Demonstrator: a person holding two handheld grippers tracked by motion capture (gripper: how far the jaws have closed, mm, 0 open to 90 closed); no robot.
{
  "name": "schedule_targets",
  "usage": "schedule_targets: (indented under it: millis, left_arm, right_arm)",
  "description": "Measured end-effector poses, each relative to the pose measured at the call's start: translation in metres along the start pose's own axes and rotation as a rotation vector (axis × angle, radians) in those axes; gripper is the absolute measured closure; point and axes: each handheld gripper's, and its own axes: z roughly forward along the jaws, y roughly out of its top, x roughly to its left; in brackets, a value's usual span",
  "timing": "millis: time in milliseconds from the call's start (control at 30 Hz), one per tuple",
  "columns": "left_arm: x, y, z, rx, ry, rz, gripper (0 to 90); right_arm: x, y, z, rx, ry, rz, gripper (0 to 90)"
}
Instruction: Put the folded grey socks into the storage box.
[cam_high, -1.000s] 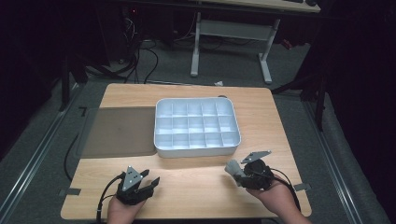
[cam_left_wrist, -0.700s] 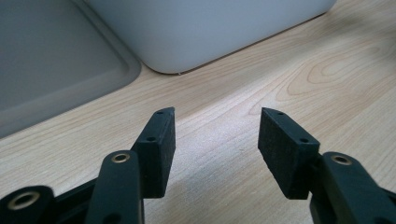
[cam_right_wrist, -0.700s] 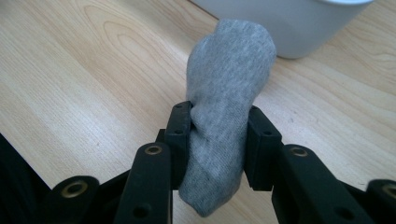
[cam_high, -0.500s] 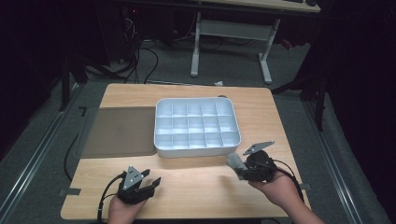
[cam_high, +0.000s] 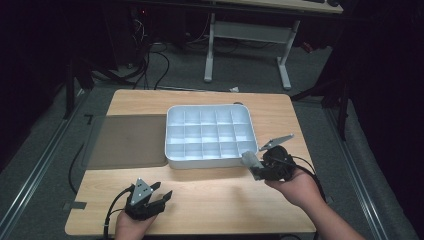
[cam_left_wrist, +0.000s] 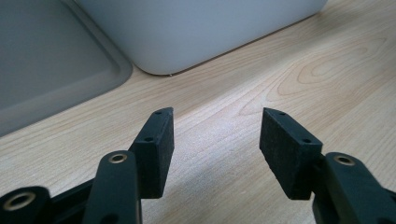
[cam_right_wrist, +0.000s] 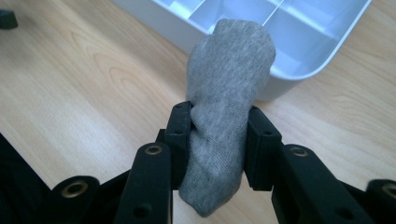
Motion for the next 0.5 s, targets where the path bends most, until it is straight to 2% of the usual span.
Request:
schedule_targets:
  millis: [233, 500]
  left_arm:
    - [0.002, 0.0, -0.001, 0.004, -0.002, 0.001, 45.4]
    - [0.002, -0.001, -0.003, -0.002, -0.002, -0.012, 45.5]
  right_arm:
    - [-0.007, 0.02, 0.001, 0.008, -0.024, -0.004, 68.3]
    - [-0.015, 0.039, 0.015, 0.035, -0.034, 0.004, 68.3]
